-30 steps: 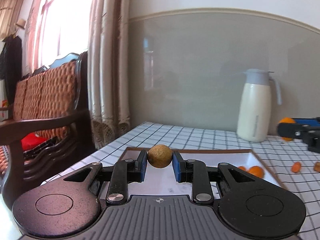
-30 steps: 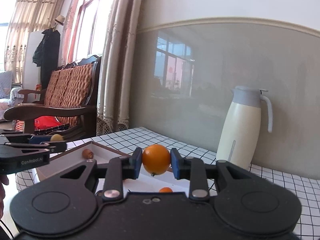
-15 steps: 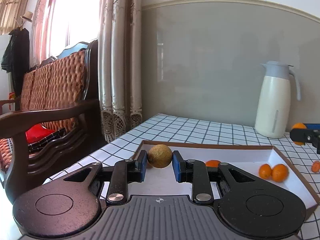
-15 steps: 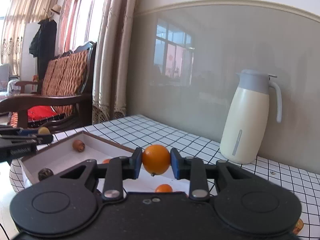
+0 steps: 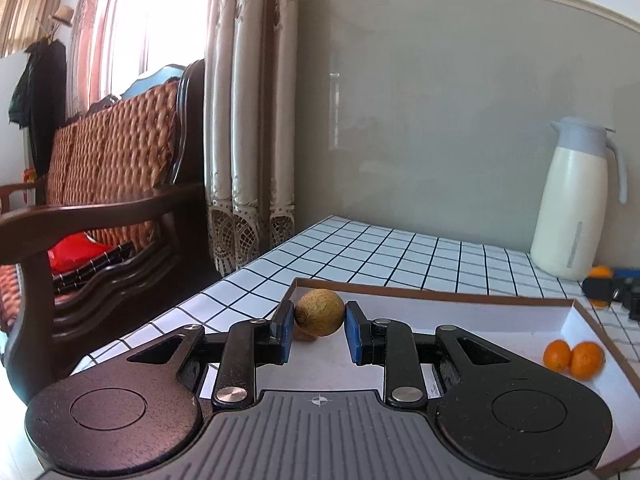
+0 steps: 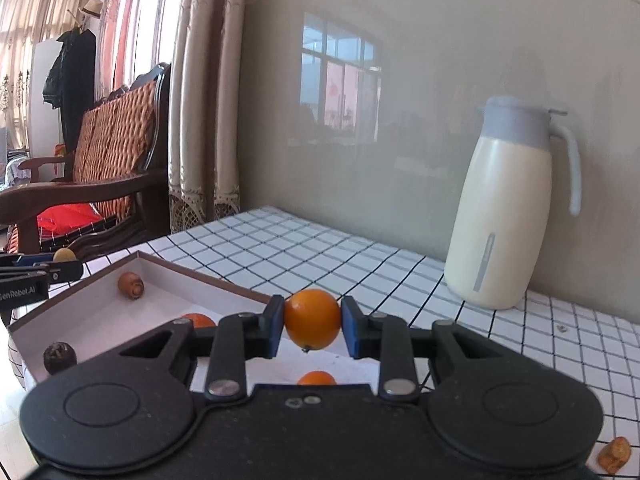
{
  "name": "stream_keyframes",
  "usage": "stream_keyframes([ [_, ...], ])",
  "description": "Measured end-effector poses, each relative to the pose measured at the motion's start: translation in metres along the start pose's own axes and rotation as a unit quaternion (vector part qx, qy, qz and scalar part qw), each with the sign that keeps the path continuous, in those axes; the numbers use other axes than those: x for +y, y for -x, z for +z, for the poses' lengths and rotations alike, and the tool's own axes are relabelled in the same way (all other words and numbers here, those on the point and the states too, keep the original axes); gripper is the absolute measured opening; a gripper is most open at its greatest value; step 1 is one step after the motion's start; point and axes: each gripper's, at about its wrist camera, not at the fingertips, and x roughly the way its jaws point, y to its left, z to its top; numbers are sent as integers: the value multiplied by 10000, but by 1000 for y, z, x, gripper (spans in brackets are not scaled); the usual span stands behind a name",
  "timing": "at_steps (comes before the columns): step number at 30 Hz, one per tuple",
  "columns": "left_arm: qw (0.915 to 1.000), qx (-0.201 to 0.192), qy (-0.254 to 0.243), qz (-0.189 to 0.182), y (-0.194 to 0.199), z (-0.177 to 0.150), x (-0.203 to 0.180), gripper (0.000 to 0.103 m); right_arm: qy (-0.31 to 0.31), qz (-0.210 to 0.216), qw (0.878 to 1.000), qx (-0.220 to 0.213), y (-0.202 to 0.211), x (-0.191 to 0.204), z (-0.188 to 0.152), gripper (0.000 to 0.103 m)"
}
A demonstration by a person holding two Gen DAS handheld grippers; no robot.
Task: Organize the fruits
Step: 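Carry the brown fruit and orange over the white tray with both tools, then open both tools to drop the brown fruit and orange into the tray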
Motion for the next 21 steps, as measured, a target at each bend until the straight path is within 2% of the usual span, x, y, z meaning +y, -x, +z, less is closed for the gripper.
stream_keyframes([
  [5,10000,68,37,26,-10,0,-3,28,37,-28,9990,446,-23,-5,-3,24],
  [6,9999,78,-25,131,-11,-2,-5,53,41,-152,9985,530,-27,-6,-4,45],
  [7,9997,81,-49,235,-12,-3,-6,80,-16,-320,9986,410,-26,-8,-6,80],
  [8,9990,-29,-3,453,-10,-6,-6,101,-125,-395,9990,150,-21,-10,-9,94],
  [9,9986,-192,-5,503,-8,-8,-6,103,-188,-304,9994,11,-18,-12,-9,97],
  [11,9991,-245,-161,306,-7,-8,-9,103,-238,-307,9992,-3,-16,-11,-7,97],
  [13,9985,-270,-239,403,-8,-9,-11,103,-280,-236,9993,-3,-15,-10,-8,97],
  [16,9991,-249,-111,318,-10,-8,-8,103,-256,-139,9995,79,-15,-6,-7,97],
  [21,9992,-211,-189,294,-8,-10,-11,103,-99,-133,9999,-17,-14,0,-3,97],
])
